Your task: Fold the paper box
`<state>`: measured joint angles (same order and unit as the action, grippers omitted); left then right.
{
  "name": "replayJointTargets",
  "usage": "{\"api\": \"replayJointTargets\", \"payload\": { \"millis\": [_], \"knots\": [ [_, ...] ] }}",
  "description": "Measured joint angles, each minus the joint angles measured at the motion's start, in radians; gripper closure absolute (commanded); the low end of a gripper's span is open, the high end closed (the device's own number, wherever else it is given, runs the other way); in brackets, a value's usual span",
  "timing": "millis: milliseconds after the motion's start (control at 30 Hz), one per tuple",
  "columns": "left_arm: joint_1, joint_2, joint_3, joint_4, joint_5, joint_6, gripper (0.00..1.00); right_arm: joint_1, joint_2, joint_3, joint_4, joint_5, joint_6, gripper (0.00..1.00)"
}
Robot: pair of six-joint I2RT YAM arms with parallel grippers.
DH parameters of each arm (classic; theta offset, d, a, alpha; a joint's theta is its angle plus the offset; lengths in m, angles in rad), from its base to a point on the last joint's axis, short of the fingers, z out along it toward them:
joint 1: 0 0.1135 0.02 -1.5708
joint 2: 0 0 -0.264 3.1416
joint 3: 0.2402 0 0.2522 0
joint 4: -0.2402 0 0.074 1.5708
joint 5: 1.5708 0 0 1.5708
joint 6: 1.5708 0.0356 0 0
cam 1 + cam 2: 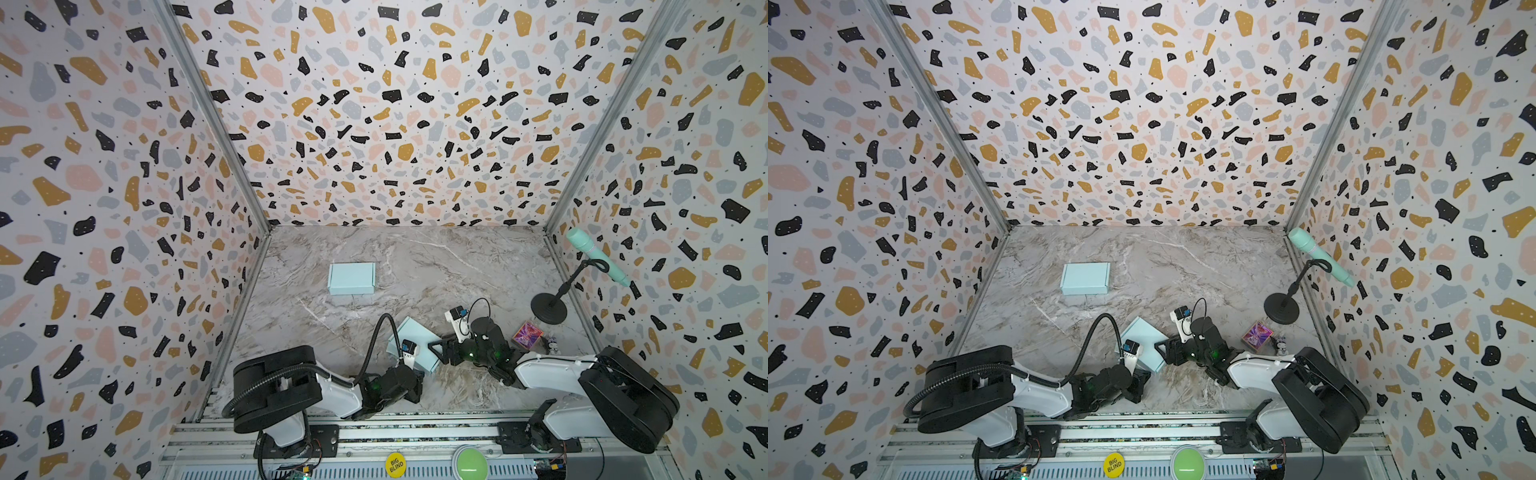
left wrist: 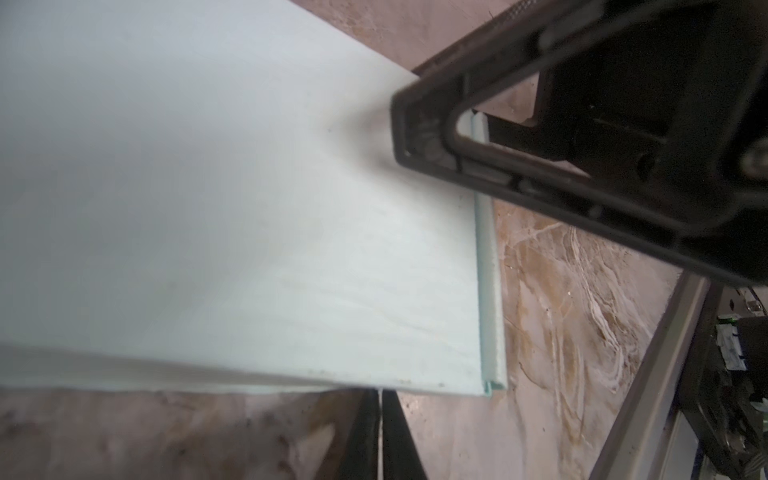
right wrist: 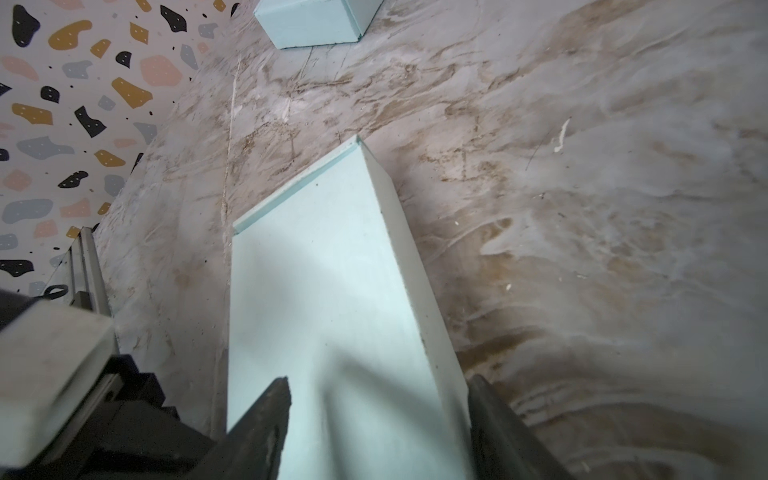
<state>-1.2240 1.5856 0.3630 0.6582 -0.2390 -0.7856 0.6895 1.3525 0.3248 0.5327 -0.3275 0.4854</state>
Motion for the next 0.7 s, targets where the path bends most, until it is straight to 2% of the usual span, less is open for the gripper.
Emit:
{"api": "replayJointTargets", "payload": {
  "millis": [333, 500, 700],
  "knots": [
    [0.017, -0.151, -0.13, -0.002, -0.033, -0.035, 0.77, -0.055, -0.019, 0.032, -0.184, -0.106, -0.027, 0.2],
    [0.018, -0.3, -0.194, -0.063, -0.045, -0.045, 0.75, -0.074, -0.031, 0.093, -0.24, -0.106, -0.051, 0.18],
    [0.027, -0.538, -0.211, -0.224, -0.101, -0.043, 0.75, -0.092, -0.028, 0.163, -0.272, -0.102, -0.082, 0.17]
  ]
}}
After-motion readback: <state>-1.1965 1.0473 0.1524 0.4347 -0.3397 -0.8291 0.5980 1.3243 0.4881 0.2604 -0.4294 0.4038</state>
